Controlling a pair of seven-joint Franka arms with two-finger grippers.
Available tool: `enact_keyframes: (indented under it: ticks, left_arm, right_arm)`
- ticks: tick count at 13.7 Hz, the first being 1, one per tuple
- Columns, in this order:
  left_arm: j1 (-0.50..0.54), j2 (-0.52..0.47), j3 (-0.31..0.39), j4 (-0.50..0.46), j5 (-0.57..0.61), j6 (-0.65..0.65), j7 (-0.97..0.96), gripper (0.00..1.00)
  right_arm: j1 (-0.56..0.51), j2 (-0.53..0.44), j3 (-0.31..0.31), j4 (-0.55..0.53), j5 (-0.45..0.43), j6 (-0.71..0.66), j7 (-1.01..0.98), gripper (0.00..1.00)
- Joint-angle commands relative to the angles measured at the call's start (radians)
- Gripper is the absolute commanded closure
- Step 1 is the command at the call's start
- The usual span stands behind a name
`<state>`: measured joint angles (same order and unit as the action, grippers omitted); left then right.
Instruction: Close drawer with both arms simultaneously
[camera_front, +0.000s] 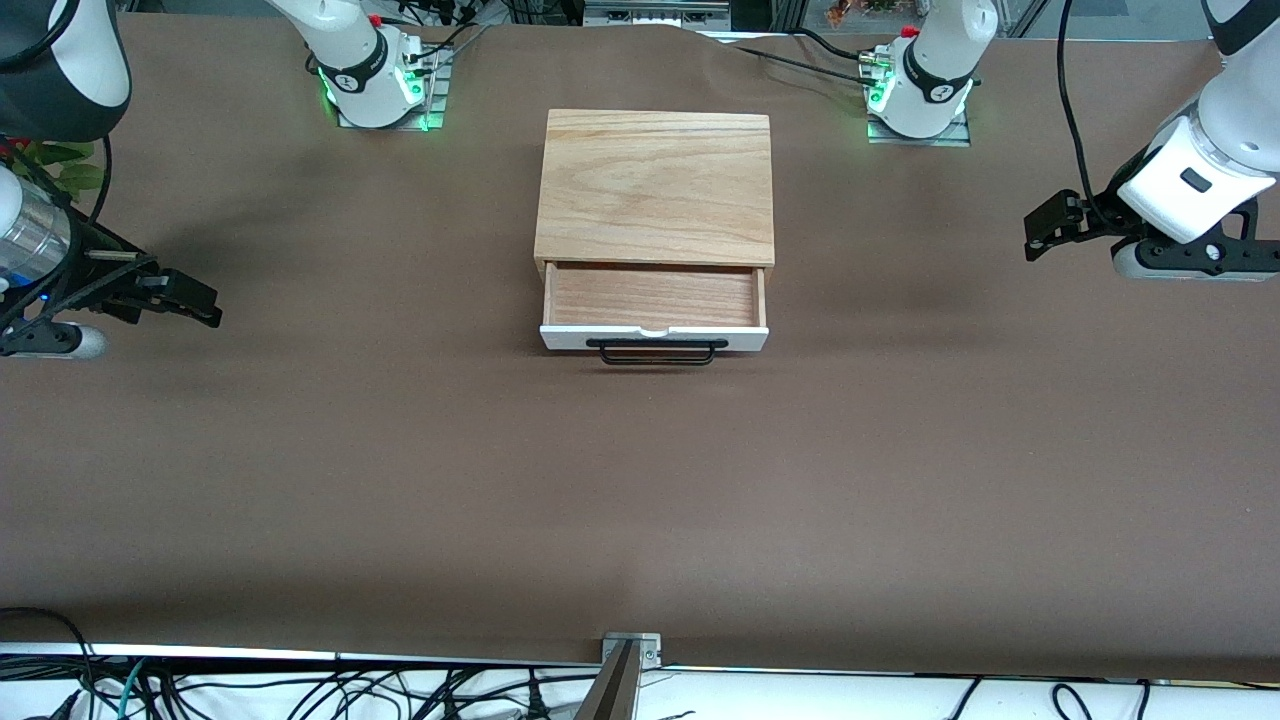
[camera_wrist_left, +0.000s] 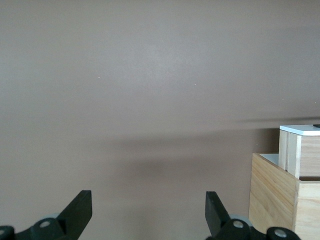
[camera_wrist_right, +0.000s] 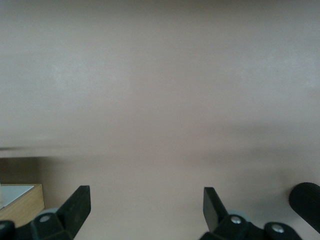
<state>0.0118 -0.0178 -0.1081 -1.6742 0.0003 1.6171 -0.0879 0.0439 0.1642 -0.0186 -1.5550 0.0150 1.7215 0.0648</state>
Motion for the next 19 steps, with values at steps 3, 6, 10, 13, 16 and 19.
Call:
enact_keyframes:
  ticks: [3, 6, 10, 13, 16, 19]
  left_arm:
    - [-0.004, 0.022, -0.004, 0.048, 0.021, -0.025, 0.016, 0.00]
    - [-0.004, 0.022, -0.004, 0.048, 0.021, -0.025, 0.016, 0.00]
    - [-0.012, 0.036, -0.004, 0.053, 0.010, -0.025, 0.016, 0.00]
    - [-0.033, 0.076, -0.021, 0.070, 0.001, -0.025, 0.017, 0.00]
    - [-0.039, 0.119, -0.047, 0.071, -0.068, -0.022, 0.005, 0.00]
    - [-0.110, 0.223, -0.047, 0.094, -0.114, 0.070, 0.002, 0.00]
  right_arm:
    - [-0.006, 0.011, 0.005, 0.024, -0.003, -0.005, -0.011, 0.00]
    - [-0.006, 0.011, 0.005, 0.026, -0.001, -0.005, -0.008, 0.00]
    - [0.001, 0.026, 0.006, 0.024, 0.003, -0.005, 0.006, 0.00]
    - [-0.001, 0.037, 0.006, 0.024, 0.089, 0.016, 0.006, 0.00]
    - [0.019, 0.080, 0.017, 0.024, 0.128, 0.039, -0.002, 0.00]
    - [0.126, 0.145, 0.026, 0.024, 0.129, 0.143, 0.007, 0.00]
